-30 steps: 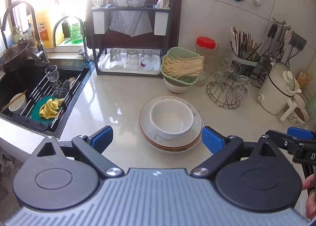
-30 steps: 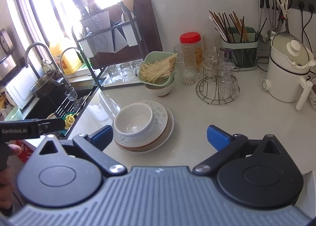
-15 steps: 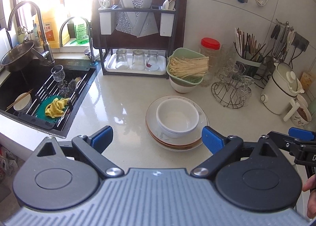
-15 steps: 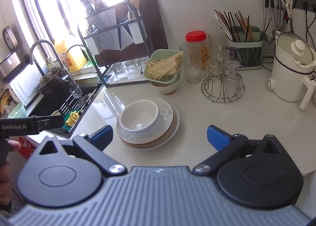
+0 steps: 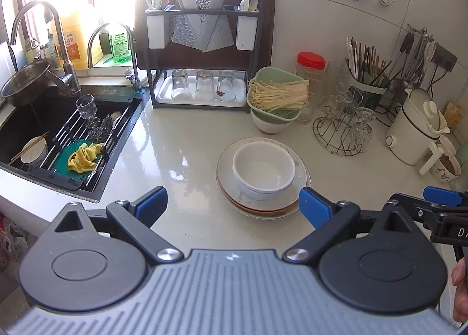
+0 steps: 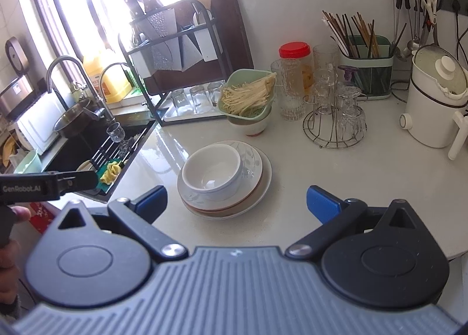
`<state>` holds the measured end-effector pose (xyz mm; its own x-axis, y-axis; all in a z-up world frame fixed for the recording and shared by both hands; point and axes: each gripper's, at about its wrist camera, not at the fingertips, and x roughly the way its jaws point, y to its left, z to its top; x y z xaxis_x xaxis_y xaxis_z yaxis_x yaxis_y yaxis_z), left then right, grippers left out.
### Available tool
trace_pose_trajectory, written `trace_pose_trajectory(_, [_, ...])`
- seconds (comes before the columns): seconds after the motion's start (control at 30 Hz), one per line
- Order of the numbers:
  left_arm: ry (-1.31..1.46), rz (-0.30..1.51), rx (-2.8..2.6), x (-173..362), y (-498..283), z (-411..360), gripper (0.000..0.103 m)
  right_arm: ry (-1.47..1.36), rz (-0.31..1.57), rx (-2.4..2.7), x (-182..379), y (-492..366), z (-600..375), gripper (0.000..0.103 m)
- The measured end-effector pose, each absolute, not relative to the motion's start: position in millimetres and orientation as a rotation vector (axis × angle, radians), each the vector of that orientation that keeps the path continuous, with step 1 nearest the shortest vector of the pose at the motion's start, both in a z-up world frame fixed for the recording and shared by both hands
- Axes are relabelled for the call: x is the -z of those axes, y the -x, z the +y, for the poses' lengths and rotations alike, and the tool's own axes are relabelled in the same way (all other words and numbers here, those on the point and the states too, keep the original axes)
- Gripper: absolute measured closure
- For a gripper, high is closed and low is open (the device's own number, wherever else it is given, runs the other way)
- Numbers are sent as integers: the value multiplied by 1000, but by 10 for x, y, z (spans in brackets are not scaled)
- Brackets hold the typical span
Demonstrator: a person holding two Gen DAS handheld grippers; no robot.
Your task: Organize plates and bowls
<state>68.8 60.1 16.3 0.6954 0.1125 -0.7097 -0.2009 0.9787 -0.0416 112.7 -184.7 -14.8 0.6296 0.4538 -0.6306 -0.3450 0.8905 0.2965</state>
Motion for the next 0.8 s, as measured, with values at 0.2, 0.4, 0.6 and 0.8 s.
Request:
trace_pose_trajectory(0.2, [106, 778, -181, -169, -702, 575, 5, -151, 770, -469, 158, -1159, -1849, 0])
trace_pose_trajectory(0.4, [111, 777, -201, -168, -737, 588, 5, -156, 776, -456, 157, -1211, -1867, 0])
trace_pose_trajectory(0.6, [115, 769, -206, -165, -745, 607, 4, -139, 797, -469, 194, -1226, -1809, 0])
trace_pose_trajectory(0.8, [125, 765, -220, -170, -762, 644, 4, -136, 788, -479, 175, -1262, -1792, 0])
